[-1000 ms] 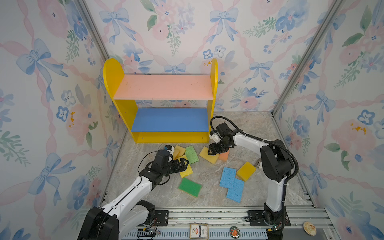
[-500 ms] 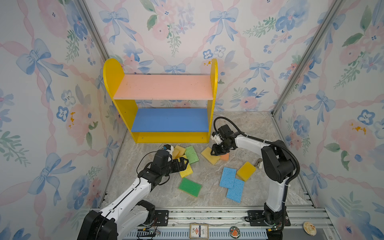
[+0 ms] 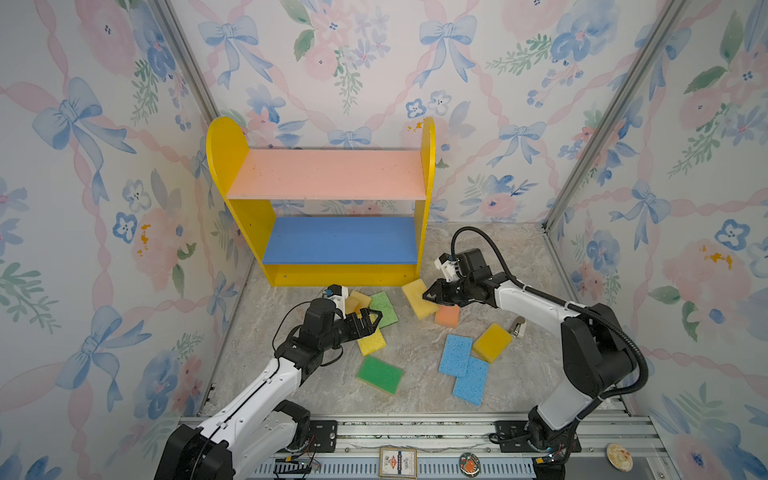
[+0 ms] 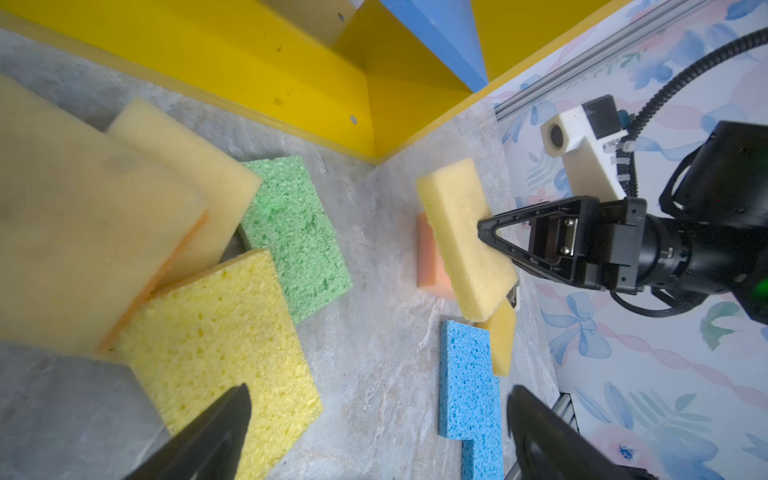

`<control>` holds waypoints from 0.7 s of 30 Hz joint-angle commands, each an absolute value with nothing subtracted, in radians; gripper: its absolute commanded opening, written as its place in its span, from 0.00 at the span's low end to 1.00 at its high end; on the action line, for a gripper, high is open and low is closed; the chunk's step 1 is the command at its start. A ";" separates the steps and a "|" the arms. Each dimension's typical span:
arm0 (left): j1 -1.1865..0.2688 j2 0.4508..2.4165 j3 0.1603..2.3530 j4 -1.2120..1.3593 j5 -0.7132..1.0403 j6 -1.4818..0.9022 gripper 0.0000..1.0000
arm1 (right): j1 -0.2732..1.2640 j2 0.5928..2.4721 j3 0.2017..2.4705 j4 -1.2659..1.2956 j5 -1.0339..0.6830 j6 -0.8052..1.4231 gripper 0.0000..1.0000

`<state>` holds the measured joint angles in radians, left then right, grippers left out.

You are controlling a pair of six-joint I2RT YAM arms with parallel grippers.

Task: Place and organize the cleaning sponges onto the shelf
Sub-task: 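Lift the pale yellow sponge and pass it into the open left gripper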

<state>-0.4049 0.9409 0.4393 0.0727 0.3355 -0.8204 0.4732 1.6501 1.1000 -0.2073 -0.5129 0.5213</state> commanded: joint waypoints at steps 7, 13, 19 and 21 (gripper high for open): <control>-0.436 0.966 0.361 0.434 0.437 -1.028 0.95 | 0.632 1.543 1.059 0.008 -0.479 0.797 0.23; -0.453 0.919 0.370 0.459 0.411 -1.041 0.92 | 0.696 1.563 1.117 -0.004 -0.474 0.813 0.23; -0.453 0.918 0.353 0.468 0.406 -1.051 0.79 | 0.741 1.581 1.140 0.031 -0.501 0.846 0.23; -0.453 0.921 0.345 0.483 0.409 -1.060 0.72 | 0.754 1.587 1.143 0.032 -0.501 0.850 0.23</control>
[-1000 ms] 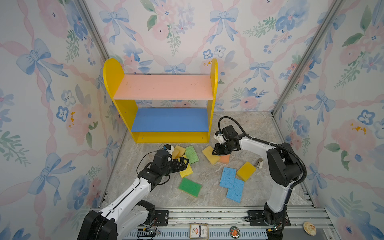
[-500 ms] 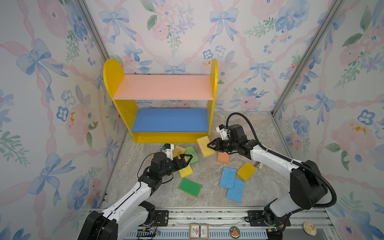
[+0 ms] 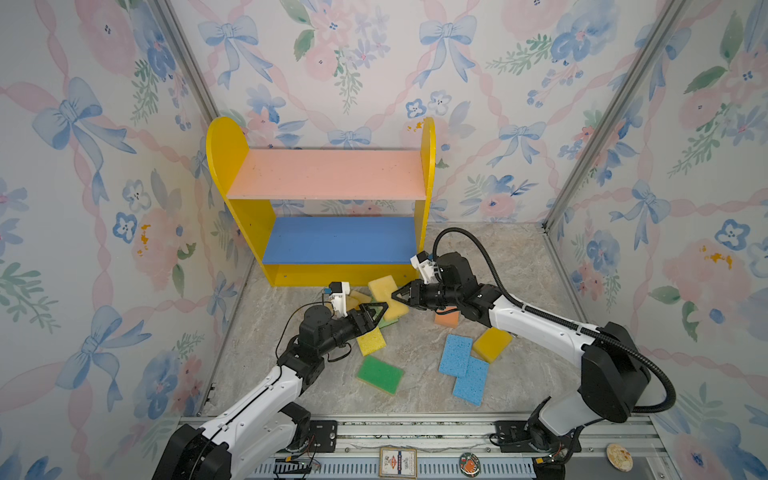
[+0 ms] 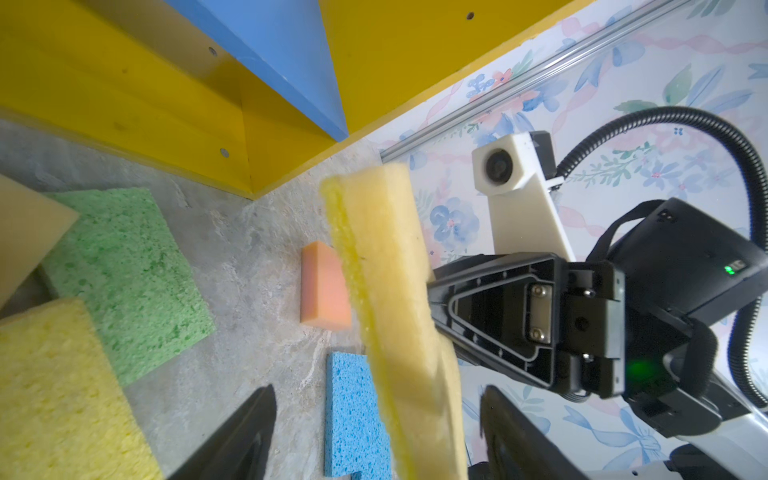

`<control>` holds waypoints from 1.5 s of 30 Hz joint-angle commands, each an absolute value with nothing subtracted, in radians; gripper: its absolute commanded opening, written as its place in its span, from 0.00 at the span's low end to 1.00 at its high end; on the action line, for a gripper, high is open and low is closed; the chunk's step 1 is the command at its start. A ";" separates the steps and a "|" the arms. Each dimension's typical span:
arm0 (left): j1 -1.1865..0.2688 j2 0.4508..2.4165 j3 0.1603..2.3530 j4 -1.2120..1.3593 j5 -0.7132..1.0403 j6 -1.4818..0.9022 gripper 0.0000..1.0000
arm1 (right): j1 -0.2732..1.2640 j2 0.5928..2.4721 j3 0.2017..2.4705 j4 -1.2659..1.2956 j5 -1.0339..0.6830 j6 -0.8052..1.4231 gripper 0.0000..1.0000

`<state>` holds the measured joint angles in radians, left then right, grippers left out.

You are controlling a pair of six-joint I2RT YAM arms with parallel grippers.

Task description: Place and organize the cleaning sponges onto the shelf

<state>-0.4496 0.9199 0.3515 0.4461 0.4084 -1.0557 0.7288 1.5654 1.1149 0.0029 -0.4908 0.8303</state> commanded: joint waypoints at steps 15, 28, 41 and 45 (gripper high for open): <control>-0.448 0.932 0.344 0.508 0.431 -1.075 0.12 | 0.782 1.501 1.137 -0.107 -0.342 0.744 0.57; -0.375 0.870 0.276 0.503 0.484 -1.105 0.12 | 0.743 1.441 1.182 -0.130 0.286 0.411 1.00; -0.355 0.854 0.275 0.470 0.506 -1.098 0.12 | 0.621 1.694 1.378 0.074 0.241 0.281 0.86; -0.352 0.868 0.275 0.470 0.508 -1.093 0.12 | 0.617 1.739 1.408 0.090 0.238 0.270 0.81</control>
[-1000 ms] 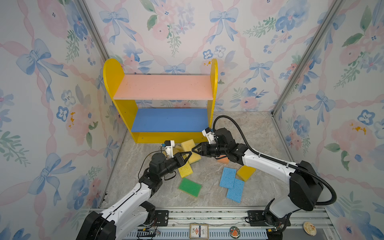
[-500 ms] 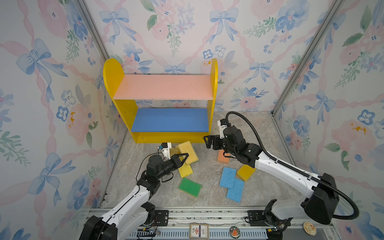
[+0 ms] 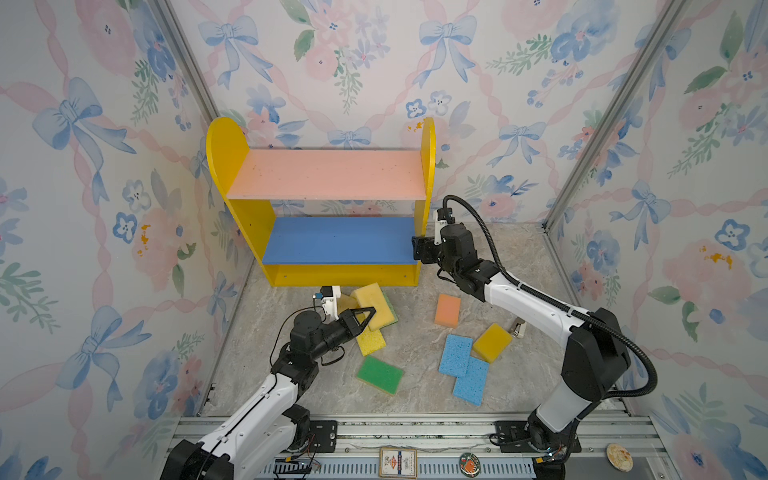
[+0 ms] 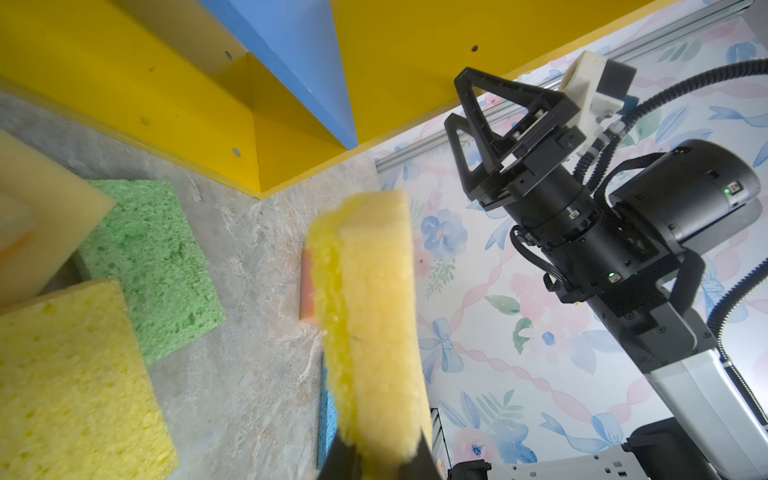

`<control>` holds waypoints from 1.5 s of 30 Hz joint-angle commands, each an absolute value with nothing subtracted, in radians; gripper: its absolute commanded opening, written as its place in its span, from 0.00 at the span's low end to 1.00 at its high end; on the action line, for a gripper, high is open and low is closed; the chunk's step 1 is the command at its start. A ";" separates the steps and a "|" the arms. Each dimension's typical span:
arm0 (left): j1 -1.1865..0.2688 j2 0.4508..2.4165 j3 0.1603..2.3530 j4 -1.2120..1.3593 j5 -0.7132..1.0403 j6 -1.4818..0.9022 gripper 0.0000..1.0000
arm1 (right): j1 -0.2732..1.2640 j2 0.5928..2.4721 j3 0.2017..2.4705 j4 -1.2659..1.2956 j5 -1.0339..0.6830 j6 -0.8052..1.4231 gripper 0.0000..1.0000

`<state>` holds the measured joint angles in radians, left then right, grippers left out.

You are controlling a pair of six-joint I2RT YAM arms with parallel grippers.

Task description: Place and organize the cleaning sponges onto the shelf

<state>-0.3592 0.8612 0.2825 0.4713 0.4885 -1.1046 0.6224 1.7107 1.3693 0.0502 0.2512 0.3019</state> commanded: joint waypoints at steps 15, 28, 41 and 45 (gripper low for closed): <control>-0.257 0.811 0.357 0.195 0.445 -0.976 0.13 | 0.612 1.753 1.394 0.154 0.329 0.257 0.07; -0.133 0.781 0.403 0.132 0.466 -0.942 0.14 | 0.511 1.559 1.225 0.123 0.368 0.274 0.02; -0.132 0.859 0.450 0.132 0.448 -0.899 0.14 | 0.296 1.267 1.008 0.021 0.350 0.301 0.01; -0.132 0.925 0.467 0.142 0.447 -0.875 0.13 | 0.236 1.194 0.953 -0.006 0.333 0.311 0.01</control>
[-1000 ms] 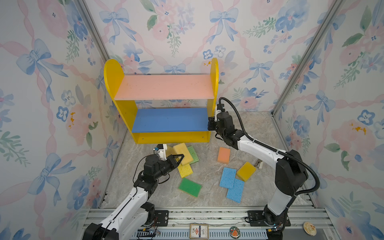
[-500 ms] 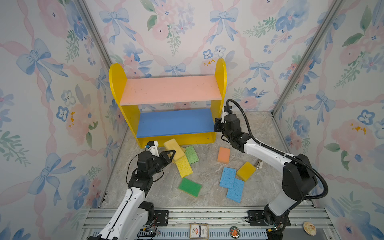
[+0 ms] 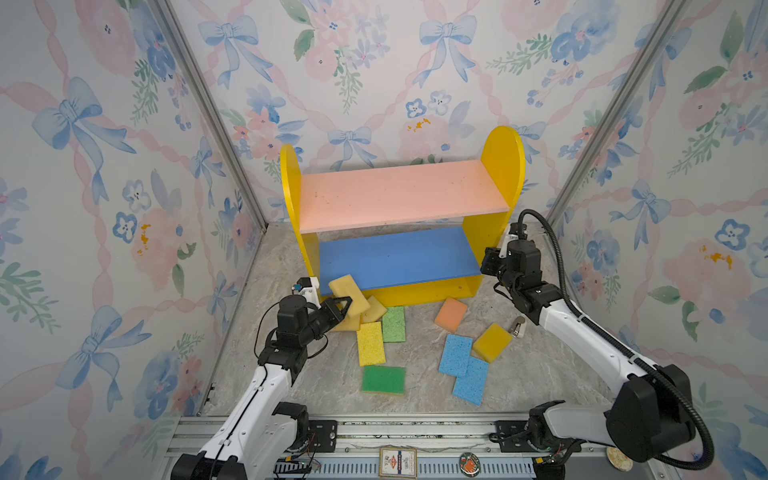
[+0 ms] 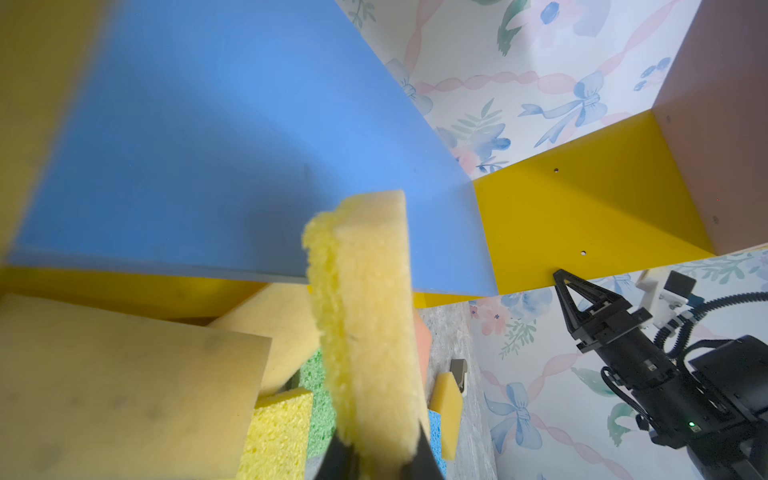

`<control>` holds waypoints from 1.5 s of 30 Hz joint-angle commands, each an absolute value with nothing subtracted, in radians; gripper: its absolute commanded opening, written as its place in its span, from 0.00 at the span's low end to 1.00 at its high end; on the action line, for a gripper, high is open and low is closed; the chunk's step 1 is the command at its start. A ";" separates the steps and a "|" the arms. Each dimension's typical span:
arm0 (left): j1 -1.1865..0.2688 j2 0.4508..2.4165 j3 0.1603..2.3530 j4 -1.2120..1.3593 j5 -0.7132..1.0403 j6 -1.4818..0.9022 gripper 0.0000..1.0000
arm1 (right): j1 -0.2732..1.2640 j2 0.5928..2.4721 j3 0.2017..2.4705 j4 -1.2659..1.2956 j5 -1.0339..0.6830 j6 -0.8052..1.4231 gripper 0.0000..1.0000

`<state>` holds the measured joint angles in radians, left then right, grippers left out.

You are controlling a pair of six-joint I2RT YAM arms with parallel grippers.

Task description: Place and organize the cleaning sponges onto the shelf

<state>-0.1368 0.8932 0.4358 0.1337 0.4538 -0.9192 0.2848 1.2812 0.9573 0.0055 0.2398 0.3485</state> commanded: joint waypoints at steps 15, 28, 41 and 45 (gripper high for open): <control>-0.133 1.076 0.570 0.164 0.516 -0.811 0.13 | 0.204 1.041 0.862 -0.119 0.276 0.403 0.51; -0.156 0.991 0.547 0.164 0.589 -0.831 0.13 | 0.232 0.795 0.891 -0.473 0.121 0.461 0.84; -0.167 0.879 0.517 0.172 0.768 -0.835 0.13 | 0.630 0.884 0.710 -0.117 -0.403 0.734 0.89; -0.168 0.851 0.504 0.218 0.797 -0.886 0.13 | 0.761 1.134 0.829 0.030 -0.434 0.743 0.87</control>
